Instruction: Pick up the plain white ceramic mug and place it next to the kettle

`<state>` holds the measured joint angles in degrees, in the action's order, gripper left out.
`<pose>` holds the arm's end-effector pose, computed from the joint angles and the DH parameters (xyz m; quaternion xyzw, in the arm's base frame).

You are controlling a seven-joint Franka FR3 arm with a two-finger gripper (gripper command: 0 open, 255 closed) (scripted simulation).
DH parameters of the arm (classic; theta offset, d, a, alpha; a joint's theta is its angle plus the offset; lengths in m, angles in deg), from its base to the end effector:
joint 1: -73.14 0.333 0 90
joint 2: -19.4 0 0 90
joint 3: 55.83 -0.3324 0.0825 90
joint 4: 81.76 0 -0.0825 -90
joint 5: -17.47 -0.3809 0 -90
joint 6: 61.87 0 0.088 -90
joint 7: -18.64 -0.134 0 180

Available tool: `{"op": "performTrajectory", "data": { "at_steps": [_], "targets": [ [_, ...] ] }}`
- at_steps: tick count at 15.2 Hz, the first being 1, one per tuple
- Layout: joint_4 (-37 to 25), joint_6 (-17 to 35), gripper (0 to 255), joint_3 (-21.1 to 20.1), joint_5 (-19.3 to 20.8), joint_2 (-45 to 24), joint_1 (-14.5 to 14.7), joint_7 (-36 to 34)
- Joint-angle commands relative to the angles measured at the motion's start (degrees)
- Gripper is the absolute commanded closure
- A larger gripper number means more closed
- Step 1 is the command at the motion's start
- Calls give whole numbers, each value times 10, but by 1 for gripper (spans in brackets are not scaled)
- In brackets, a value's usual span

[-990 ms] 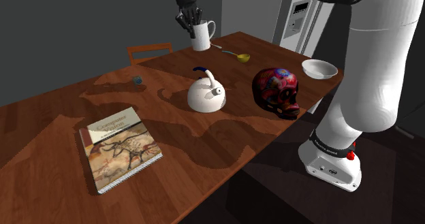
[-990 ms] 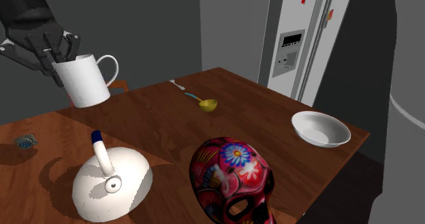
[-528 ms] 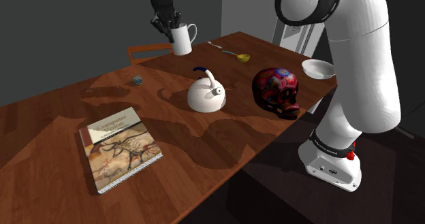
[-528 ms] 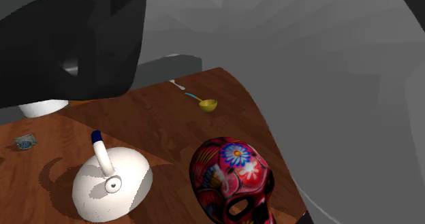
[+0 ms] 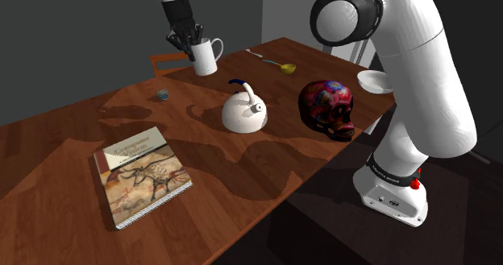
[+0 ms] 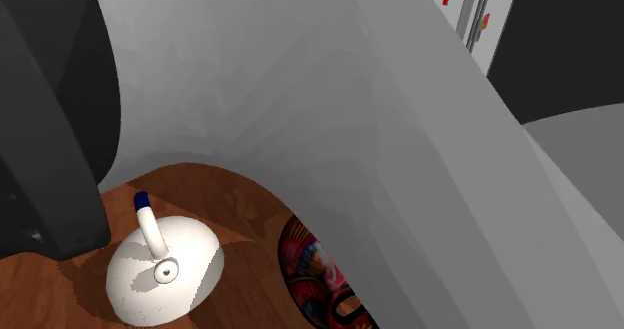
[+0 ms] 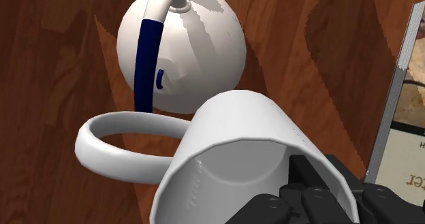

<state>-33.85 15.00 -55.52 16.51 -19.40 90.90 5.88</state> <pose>0.6780 0.2172 0.4975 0.9954 0.0424 -0.0845 0.0160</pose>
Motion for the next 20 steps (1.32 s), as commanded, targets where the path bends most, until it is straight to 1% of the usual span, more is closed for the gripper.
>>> {"op": "performTrajectory", "data": {
  "at_steps": [1, 9, 20],
  "targets": [
    [37, 25, 255, 0, 0, 13, 0, 1],
    [138, 103, 255, 0, 0, 36, 0, 2],
    [227, 189, 255, 0, 0, 38, 1, 3]
  ]
}}
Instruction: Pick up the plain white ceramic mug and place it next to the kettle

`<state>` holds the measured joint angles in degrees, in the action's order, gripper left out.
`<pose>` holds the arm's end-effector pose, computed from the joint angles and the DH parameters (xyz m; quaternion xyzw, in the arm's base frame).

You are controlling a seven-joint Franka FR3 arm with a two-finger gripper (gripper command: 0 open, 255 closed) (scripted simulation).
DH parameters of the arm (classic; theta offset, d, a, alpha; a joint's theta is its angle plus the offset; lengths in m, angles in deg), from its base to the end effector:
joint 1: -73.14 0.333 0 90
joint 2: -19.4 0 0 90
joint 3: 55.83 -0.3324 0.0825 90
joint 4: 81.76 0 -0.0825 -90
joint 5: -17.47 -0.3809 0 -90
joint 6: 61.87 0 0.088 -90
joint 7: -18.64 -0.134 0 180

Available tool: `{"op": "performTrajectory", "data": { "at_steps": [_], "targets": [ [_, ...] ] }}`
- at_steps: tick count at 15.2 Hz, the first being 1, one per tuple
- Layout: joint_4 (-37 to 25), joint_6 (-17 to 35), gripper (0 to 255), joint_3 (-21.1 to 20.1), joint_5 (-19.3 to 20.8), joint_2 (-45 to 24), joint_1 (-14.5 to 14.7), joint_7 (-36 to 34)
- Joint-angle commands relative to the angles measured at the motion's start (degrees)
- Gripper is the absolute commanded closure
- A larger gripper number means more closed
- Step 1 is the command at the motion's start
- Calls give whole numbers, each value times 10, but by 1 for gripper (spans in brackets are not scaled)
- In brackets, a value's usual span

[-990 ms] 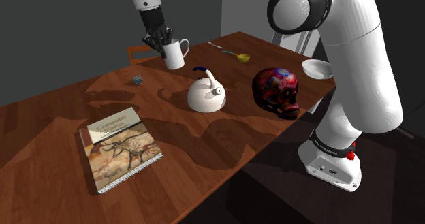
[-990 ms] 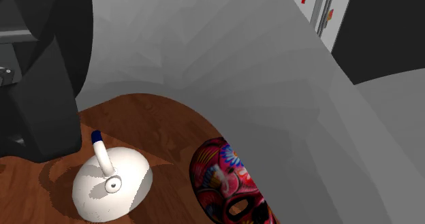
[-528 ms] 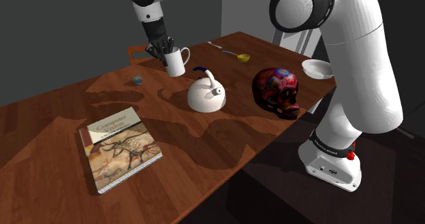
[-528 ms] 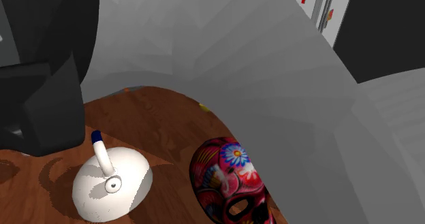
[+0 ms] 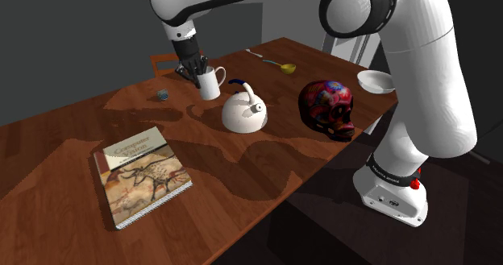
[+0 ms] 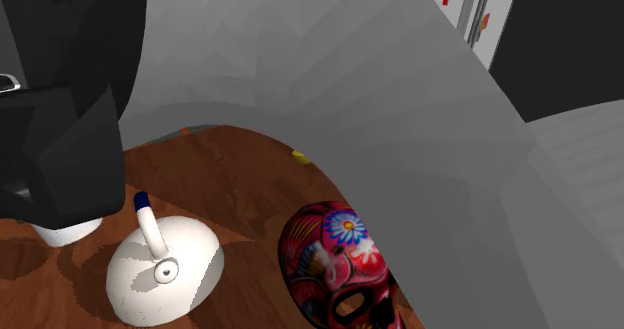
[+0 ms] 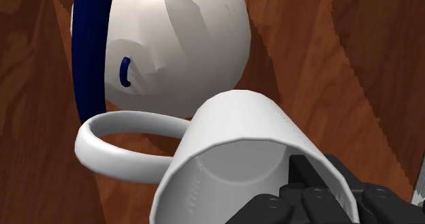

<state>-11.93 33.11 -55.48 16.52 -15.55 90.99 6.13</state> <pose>0.6774 0.2168 0.3938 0.9954 0.0424 -0.0841 0.0160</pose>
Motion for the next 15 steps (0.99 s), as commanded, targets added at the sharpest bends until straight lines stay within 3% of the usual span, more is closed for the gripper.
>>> {"op": "performTrajectory", "data": {
  "at_steps": [1, 15],
  "targets": [
    [14, 15, 255, 0, 0, -1, 0, 0],
    [79, 107, 255, 0, 0, -28, 0, 2]
  ]
}}
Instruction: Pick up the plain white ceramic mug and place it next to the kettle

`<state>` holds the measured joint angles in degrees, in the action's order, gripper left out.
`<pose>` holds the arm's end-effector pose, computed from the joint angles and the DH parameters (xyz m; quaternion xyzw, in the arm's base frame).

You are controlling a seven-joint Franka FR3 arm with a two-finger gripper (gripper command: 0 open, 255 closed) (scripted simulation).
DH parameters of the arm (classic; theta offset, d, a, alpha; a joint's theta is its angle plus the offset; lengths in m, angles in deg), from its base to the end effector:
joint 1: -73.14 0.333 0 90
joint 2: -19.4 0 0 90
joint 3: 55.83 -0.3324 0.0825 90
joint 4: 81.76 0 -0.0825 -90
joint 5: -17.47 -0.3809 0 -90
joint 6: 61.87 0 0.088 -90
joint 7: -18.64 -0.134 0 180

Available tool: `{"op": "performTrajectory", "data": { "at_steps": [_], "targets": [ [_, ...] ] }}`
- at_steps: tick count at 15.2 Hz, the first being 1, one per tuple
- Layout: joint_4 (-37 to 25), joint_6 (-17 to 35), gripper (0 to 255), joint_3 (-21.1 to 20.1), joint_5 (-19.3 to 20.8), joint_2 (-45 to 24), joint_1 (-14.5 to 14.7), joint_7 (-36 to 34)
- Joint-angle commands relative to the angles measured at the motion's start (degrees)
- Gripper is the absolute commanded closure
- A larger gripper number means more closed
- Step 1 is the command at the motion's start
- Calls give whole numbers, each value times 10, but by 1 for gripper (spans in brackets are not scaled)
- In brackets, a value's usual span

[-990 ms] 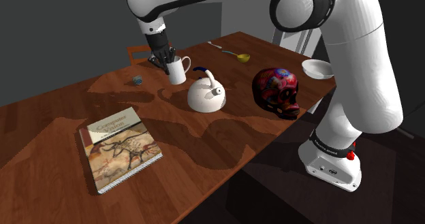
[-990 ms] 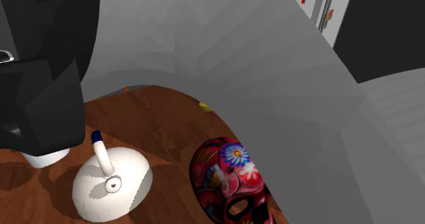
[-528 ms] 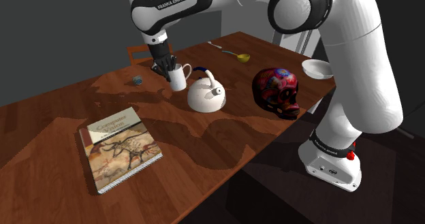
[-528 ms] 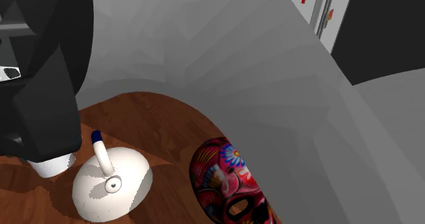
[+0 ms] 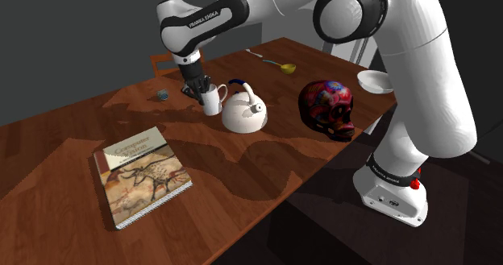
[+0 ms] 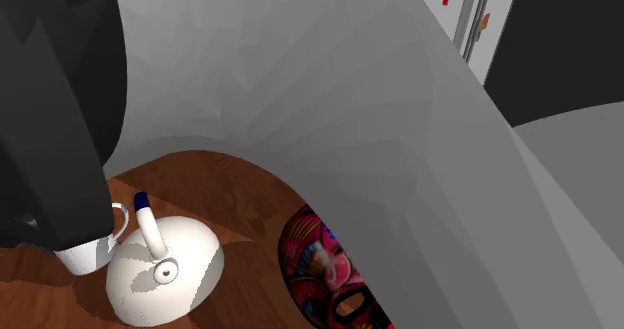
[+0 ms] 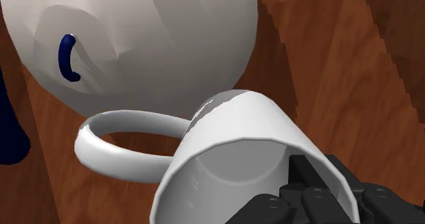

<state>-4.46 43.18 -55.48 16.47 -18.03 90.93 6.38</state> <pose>0.6787 0.2160 0.3155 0.9955 0.0425 -0.0832 0.0155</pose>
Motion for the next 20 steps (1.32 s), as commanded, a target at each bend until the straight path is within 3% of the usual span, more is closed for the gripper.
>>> {"op": "performTrajectory", "data": {
  "at_steps": [1, 12, 13, 18, 20],
  "targets": [
    [8, 13, 255, 0, 0, -6, 1, -1],
    [17, 33, 255, 0, 0, -16, 1, 0],
    [20, 34, 0, 0, 0, -15, 1, -1],
    [17, 33, 0, 0, 0, -16, 1, 0],
    [-14, -3, 0, 0, 0, -12, 0, -1]
  ]
}}
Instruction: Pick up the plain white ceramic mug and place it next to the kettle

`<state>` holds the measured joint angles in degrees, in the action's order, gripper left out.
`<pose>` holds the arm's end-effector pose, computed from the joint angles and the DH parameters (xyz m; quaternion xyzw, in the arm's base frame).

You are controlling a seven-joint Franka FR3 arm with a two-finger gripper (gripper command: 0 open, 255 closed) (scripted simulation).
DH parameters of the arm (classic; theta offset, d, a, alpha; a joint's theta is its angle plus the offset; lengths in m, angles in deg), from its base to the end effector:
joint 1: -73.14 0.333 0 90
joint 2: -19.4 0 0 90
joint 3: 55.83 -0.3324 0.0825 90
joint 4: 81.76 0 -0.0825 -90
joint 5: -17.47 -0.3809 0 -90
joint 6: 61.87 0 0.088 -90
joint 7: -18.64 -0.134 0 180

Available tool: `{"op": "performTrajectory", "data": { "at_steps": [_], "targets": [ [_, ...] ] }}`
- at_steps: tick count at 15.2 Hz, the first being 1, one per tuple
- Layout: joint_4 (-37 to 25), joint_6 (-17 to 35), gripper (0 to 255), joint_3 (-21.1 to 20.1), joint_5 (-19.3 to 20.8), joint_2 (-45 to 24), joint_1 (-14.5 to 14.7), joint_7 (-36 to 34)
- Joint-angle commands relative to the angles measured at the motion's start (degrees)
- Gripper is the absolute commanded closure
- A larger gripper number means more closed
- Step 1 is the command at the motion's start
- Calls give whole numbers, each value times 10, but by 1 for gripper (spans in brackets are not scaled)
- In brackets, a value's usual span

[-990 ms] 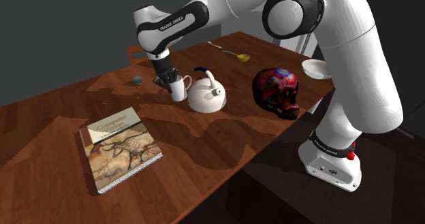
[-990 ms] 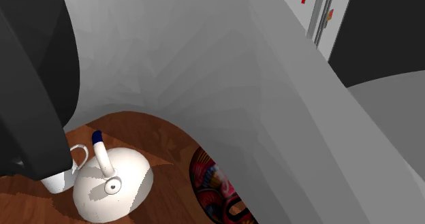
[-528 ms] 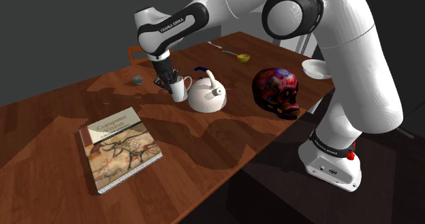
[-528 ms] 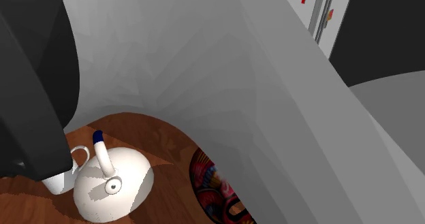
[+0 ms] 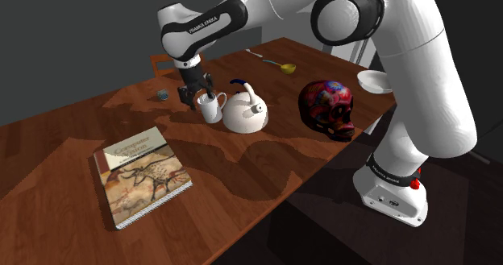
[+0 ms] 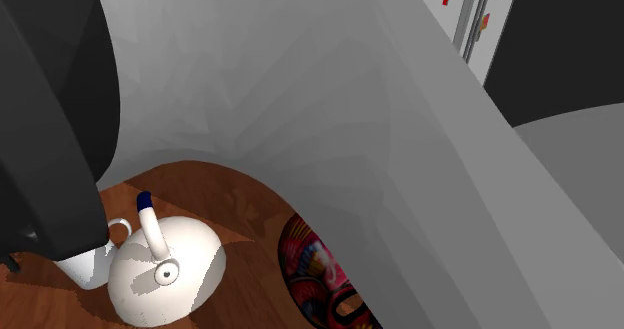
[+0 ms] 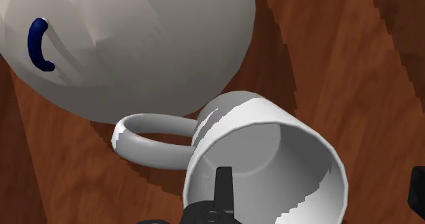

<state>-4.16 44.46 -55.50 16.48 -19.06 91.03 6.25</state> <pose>0.6798 0.2178 0.3018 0.9955 0.0423 -0.0835 0.0159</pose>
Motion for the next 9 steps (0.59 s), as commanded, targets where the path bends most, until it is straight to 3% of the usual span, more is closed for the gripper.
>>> {"op": "performTrajectory", "data": {
  "at_steps": [1, 9],
  "targets": [
    [-35, -35, 0, 0, 0, 0, -1, 1],
    [-50, -50, 0, 0, 0, 0, -1, 0]
  ]
}}
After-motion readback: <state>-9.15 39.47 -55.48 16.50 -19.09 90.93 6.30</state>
